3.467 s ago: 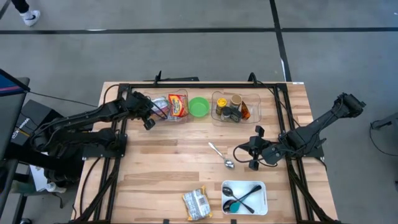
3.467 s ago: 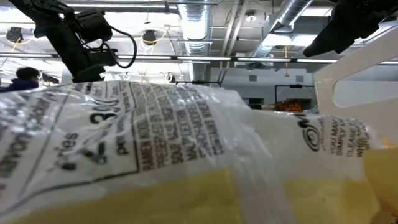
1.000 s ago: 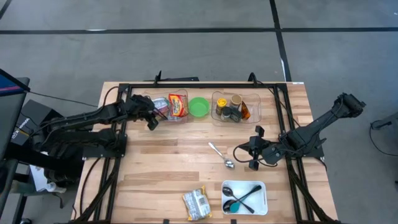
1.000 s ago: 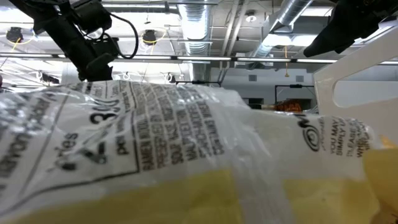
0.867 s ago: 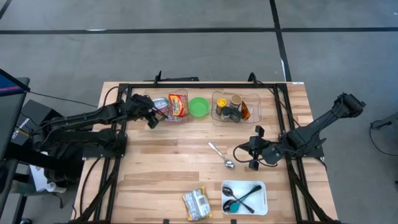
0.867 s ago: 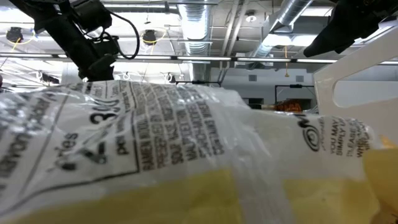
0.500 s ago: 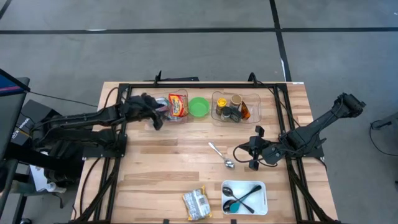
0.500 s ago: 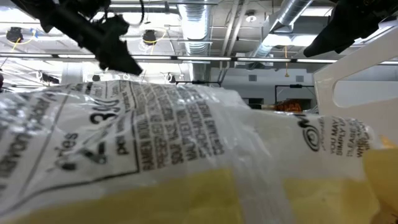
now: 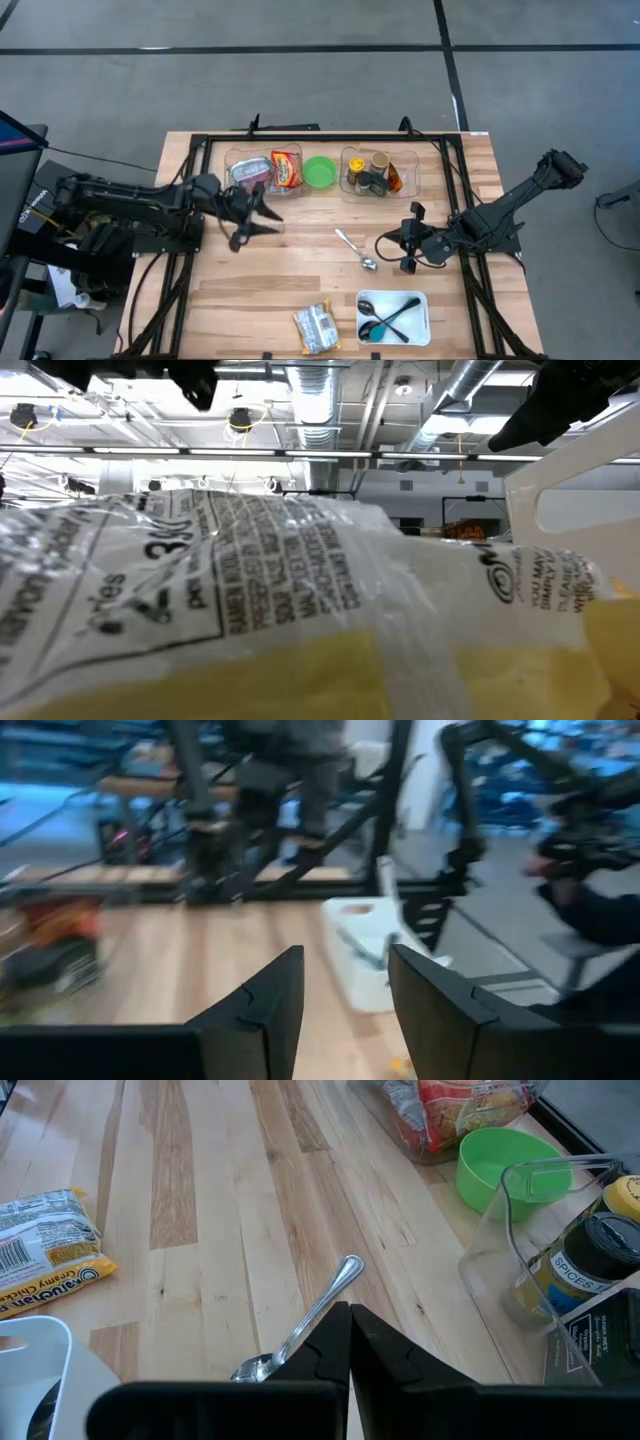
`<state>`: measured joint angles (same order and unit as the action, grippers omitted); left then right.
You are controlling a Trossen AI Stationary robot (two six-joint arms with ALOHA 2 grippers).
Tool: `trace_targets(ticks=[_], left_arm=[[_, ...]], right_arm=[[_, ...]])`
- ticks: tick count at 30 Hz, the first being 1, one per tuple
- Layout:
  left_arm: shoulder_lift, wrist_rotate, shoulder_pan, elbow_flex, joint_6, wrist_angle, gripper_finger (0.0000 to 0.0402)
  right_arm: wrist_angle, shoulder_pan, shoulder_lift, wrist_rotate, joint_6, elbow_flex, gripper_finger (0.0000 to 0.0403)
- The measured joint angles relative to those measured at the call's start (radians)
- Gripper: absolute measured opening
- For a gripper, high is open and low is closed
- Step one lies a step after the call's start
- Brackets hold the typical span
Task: Pick & Place Food Item
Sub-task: Put the yellow noodle pack in the left transparent bin
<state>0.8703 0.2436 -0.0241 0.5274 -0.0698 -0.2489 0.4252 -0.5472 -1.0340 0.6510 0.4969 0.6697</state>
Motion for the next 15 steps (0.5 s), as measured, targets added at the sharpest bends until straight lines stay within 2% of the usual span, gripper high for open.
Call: trace_targets(ticks=[15], left_arm=[[0.019, -0.002, -0.222, 0.000, 0.002, -0.110, 0.0142]], right_arm=[[0.000, 0.000, 0.000, 0.000, -0.019, 0.000, 0.0001]])
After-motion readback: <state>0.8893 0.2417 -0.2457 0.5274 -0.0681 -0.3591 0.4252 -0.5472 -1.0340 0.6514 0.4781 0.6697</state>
